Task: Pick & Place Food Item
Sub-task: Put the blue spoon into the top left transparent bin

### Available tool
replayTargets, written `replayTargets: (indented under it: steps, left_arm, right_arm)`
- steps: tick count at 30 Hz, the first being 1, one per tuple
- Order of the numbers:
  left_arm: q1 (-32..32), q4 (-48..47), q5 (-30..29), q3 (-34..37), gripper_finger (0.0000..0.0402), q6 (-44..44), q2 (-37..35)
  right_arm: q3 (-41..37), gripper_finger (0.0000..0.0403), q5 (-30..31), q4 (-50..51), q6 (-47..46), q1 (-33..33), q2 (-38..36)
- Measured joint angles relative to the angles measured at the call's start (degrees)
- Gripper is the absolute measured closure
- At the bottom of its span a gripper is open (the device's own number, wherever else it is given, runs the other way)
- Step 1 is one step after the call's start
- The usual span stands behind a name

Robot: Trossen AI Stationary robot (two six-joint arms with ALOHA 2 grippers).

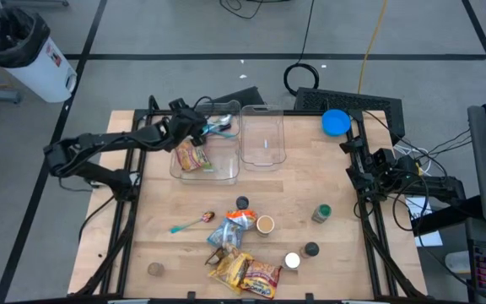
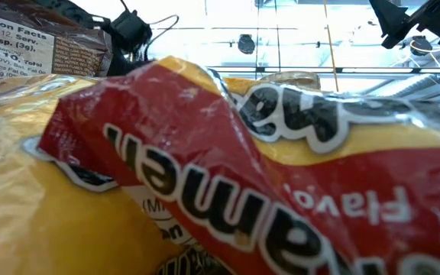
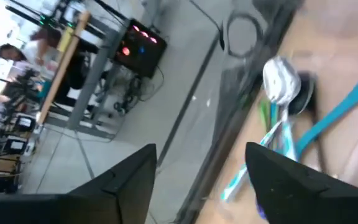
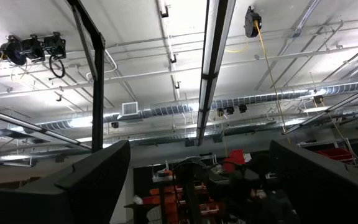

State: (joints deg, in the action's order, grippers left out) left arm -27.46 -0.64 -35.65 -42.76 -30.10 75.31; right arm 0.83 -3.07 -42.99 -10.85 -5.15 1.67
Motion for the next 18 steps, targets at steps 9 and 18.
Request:
replayTargets:
  steps: [9, 18]
  left_arm:
    - [19.56, -2.6, -1.72, 0.0, 0.0139, 14.87, -10.99]
    - [36.39, -20.08, 16.72, 0.0, 0.0151, 41.51, -15.44]
  right_arm:
    - [0.0, 0.0023, -0.01, -0.01, 0.0, 0.0, 0.01]
    - [-0.01, 0.0023, 0.0, -0.01, 0.0, 0.0, 0.02]
